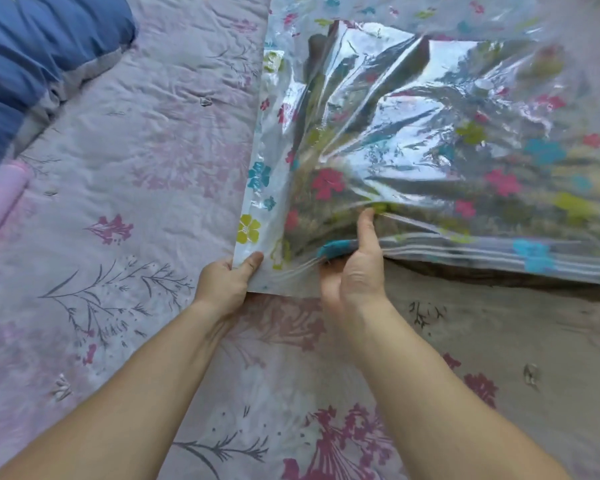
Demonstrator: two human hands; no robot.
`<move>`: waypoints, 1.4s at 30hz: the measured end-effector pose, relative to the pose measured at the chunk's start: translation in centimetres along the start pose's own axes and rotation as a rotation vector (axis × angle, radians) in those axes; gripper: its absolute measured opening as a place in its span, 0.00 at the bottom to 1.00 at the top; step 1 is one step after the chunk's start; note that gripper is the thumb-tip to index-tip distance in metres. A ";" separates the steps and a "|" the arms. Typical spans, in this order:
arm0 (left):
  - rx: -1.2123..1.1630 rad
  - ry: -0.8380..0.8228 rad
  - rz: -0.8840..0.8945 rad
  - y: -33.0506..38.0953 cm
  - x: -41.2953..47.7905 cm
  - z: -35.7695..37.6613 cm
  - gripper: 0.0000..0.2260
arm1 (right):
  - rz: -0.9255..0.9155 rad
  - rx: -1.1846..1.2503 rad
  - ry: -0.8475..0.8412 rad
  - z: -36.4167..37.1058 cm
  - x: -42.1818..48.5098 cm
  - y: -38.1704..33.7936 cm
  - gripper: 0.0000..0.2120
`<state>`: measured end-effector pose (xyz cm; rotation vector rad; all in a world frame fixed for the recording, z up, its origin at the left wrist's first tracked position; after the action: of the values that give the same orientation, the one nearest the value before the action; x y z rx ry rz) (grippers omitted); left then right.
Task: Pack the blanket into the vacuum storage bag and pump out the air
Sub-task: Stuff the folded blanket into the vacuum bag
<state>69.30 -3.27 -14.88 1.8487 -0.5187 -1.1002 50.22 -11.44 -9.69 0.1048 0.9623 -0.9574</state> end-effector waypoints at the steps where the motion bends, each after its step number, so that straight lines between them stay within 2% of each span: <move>1: -0.019 -0.002 -0.007 -0.1 0.1 0.1 0.14 | 0.005 -0.001 -0.017 0.4 0.5 0.0 0.21; 3: -0.069 0.020 -0.023 -0.5 0.1 0.1 0.13 | 0.032 -0.057 -0.010 0.0 0.7 0.1 0.21; 6: -0.219 0.067 -0.095 -1.4 -0.1 0.5 0.08 | 0.032 -0.143 0.023 -3.1 -1.4 -0.8 0.31; 9: -0.445 0.102 -0.199 -1.8 -1.8 1.7 0.09 | -0.115 -0.039 0.117 -8.3 -4.3 -5.4 0.37; 11: -0.591 0.161 -0.248 -1.6 -3.7 2.8 0.11 | -0.231 0.019 0.188 -10.7 -5.7 -9.4 0.38; 13: -0.636 0.184 -0.311 -1.1 -6.3 4.8 0.14 | -0.290 0.021 0.221 -11.8 -6.5 -12.6 0.39; 16: -0.594 0.157 -0.544 -0.5 -10.4 8.8 0.28 | -0.271 -0.001 0.283 -12.6 -6.4 -14.9 0.35; 18: -0.666 0.084 -0.649 0.4 -12.4 11.7 0.33 | -0.248 -0.008 0.286 -12.9 -6.1 -15.6 0.34; 20: -0.791 -0.035 -0.634 2.2 -13.5 14.8 0.30 | -0.232 -0.017 0.279 -13.2 -6.1 -16.0 0.35; 22: -0.808 -0.107 -0.539 4.3 -13.9 17.2 0.21 | -0.226 -0.047 0.275 -13.2 -6.4 -16.4 0.36; 24: -0.769 -0.103 -0.457 5.4 -14.1 19.3 0.12 | -0.232 -0.084 0.296 -13.5 -6.9 -17.1 0.32; 27: -0.772 -0.113 -0.430 6.0 -14.8 22.6 0.09 | -0.237 -0.087 0.342 -14.0 -7.3 -18.2 0.21; 29: -0.794 -0.114 -0.418 6.0 -15.1 24.0 0.05 | -0.224 -0.060 0.333 -14.1 -7.1 -18.5 0.19; 31: -0.818 -0.098 -0.394 6.1 -15.3 25.0 0.02 | -0.209 -0.036 0.278 -13.9 -6.5 -18.7 0.22; 35: -0.774 -0.042 -0.339 5.3 -15.3 24.9 0.04 | -0.227 -0.007 0.128 -11.9 -5.0 -19.8 0.33; 37: -0.757 -0.029 -0.316 4.8 -15.3 24.4 0.03 | -0.243 -0.011 0.030 -10.6 -4.1 -20.6 0.26; 39: -0.749 -0.019 -0.304 4.4 -15.1 24.4 0.05 | -0.246 0.001 0.015 -10.6 -3.5 -21.2 0.24; 42: -0.768 -0.014 -0.315 4.4 -14.6 24.8 0.06 | -0.228 0.003 0.047 -12.0 -3.6 -21.3 0.31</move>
<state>41.00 -7.08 -9.19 1.2548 0.1964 -1.2844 26.06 -16.35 -7.43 0.0204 1.0306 -1.1700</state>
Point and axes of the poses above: each hand's wrist, its own x-axis towards the middle knuckle, its own z-axis out of the palm, y = z × x, the point moved 8 cm from there along x, towards the middle knuckle, and after that the axes turned 10 degrees about z, right-handed, at the moved point
